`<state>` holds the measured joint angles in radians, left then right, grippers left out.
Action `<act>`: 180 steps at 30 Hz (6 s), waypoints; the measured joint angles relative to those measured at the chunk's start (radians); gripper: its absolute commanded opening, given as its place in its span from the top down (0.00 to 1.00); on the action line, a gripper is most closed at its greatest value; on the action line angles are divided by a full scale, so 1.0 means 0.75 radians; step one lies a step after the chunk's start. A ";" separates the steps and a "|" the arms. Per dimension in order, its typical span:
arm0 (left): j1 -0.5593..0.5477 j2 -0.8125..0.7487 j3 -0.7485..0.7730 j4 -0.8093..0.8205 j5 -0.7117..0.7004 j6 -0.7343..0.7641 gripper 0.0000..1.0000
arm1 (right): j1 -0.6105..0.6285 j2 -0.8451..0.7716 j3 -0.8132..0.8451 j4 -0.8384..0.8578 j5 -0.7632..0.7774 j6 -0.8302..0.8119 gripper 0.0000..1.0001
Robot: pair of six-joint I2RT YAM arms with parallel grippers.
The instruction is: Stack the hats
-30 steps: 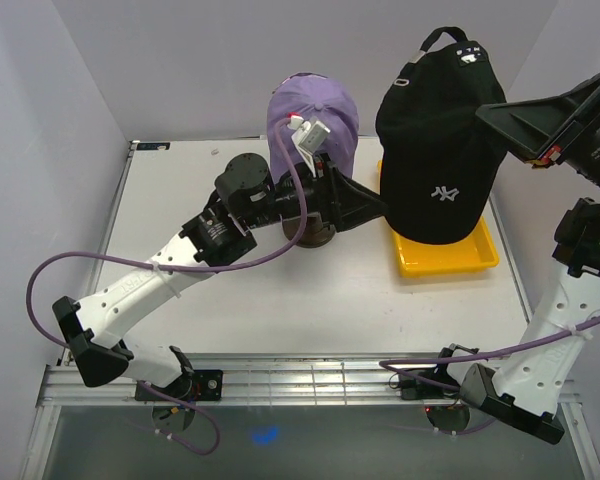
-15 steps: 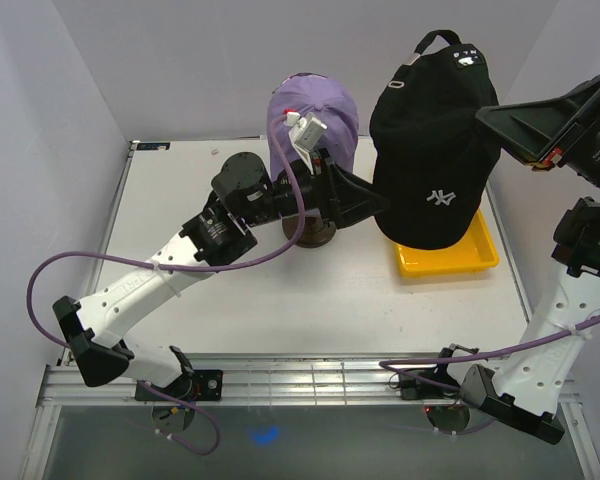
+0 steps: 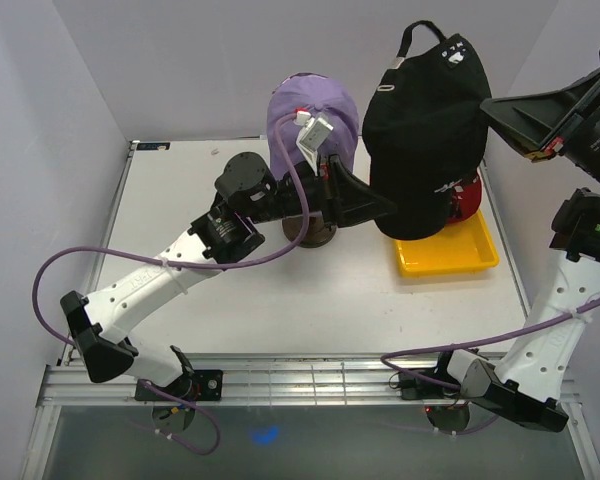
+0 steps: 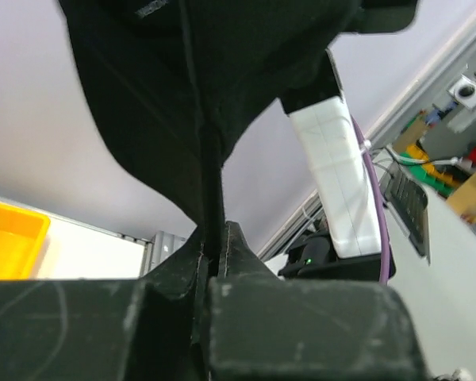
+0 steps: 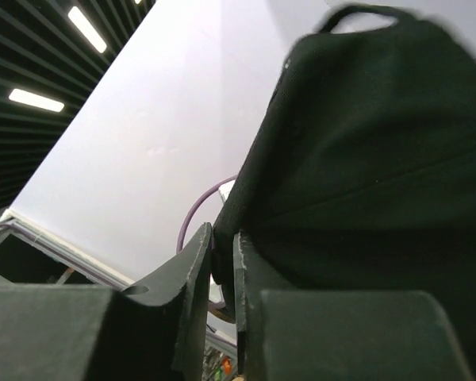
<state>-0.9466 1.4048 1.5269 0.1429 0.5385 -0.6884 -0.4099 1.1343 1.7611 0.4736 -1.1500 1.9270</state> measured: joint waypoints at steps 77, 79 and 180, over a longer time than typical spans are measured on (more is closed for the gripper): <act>0.802 0.301 -0.062 1.168 0.251 -1.777 1.00 | 0.872 0.314 -0.380 -0.179 0.624 -0.345 0.92; 0.816 0.301 -0.063 1.149 0.282 -1.780 1.00 | 0.880 0.293 -0.416 -0.185 0.637 -0.371 0.92; 0.941 0.175 -0.758 1.203 0.697 -1.499 1.00 | 0.960 0.045 -1.039 -0.334 0.683 -1.020 0.92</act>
<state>-0.2405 1.5364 0.9585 1.0451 1.0615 -1.8126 0.3099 1.1683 0.9821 0.2230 -0.6376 1.1622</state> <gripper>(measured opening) 0.120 0.251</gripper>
